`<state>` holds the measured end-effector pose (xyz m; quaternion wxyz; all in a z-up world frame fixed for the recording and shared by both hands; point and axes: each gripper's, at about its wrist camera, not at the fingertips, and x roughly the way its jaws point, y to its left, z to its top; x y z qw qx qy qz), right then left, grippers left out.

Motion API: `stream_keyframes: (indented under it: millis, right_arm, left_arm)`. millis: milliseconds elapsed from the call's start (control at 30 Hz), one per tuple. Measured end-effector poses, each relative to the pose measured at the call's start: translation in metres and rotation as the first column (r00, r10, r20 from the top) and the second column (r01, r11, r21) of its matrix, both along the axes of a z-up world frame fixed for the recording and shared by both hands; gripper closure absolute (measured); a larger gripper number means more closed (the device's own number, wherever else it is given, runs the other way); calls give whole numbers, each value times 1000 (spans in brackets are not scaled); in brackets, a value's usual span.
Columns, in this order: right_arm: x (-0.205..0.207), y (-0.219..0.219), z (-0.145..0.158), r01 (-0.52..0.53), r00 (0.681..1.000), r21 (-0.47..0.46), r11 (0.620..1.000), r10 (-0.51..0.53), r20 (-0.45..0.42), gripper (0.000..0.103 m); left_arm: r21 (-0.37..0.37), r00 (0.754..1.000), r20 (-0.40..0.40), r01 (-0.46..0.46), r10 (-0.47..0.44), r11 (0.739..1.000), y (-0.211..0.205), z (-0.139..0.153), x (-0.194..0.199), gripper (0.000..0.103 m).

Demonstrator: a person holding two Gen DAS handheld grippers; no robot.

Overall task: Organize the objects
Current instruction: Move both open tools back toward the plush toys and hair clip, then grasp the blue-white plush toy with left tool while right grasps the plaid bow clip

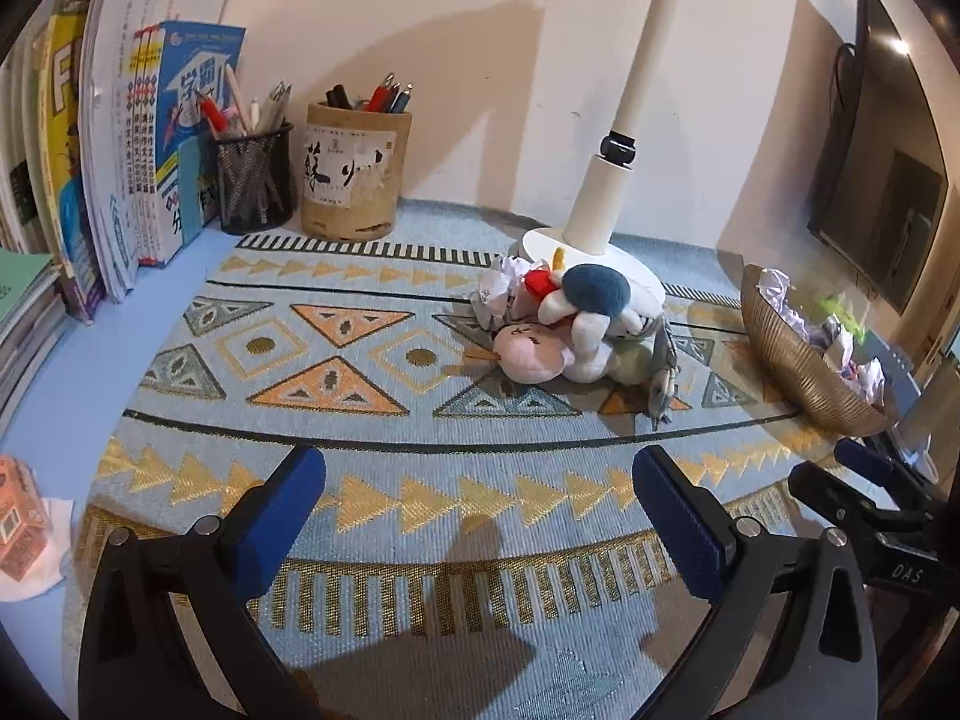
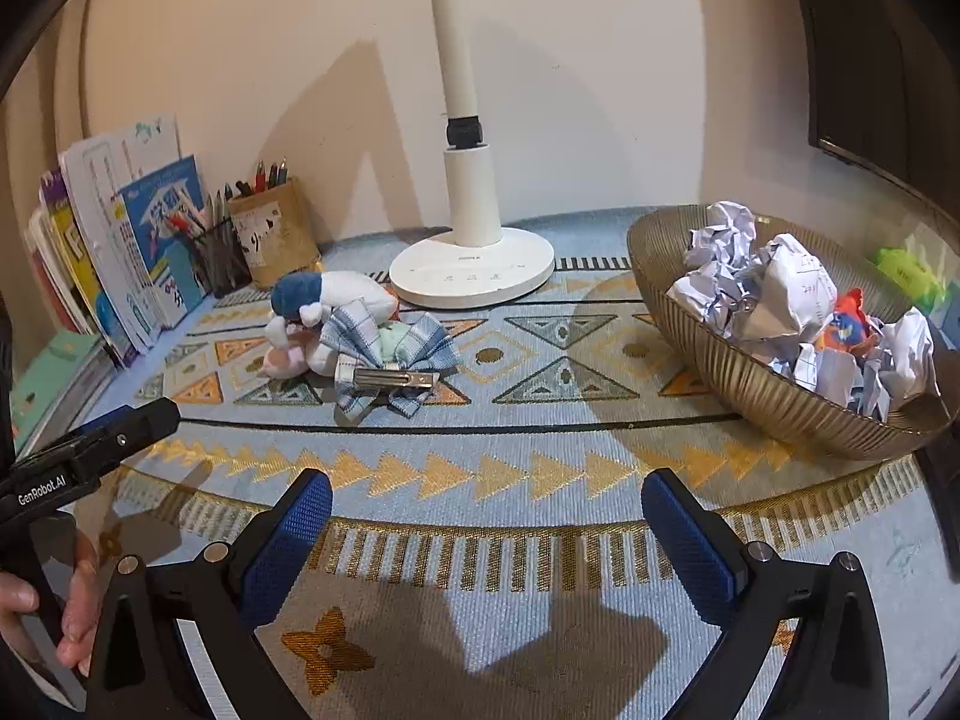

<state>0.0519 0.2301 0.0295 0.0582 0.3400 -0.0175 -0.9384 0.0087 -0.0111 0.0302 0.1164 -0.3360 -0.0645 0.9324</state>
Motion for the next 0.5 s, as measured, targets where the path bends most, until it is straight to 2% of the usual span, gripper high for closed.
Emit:
stream_keyframes:
  millis: [200,233,300,367,400,433,500]
  right_arm:
    - [-3,-1,-2,4,1000,13,1000,-4,19,0]
    - [-6,-2,-3,-7,999,11,1000,6,37,0]
    - [-18,-3,-9,-60,988,-25,998,63,139,0]
    - [-33,4,-16,-94,953,-168,981,138,268,1]
    - [-39,10,-13,-89,945,-251,964,162,285,1]
    - [-45,12,-8,-80,945,-284,956,163,283,1]
    - [-57,11,2,-76,952,-267,961,150,267,1]
  left_arm:
    - [-15,999,11,41,-41,999,2,7,2,1]
    - [-26,997,19,73,-72,997,5,12,2,1]
    - [-88,982,-29,184,-187,979,16,37,12,1]
    - [-196,957,-90,255,-277,947,30,58,19,1]
    - [-272,937,-103,295,-333,916,42,67,17,1]
    - [-339,922,-108,318,-372,886,52,72,12,1]
    - [-411,907,-106,334,-408,848,65,72,-1,1]
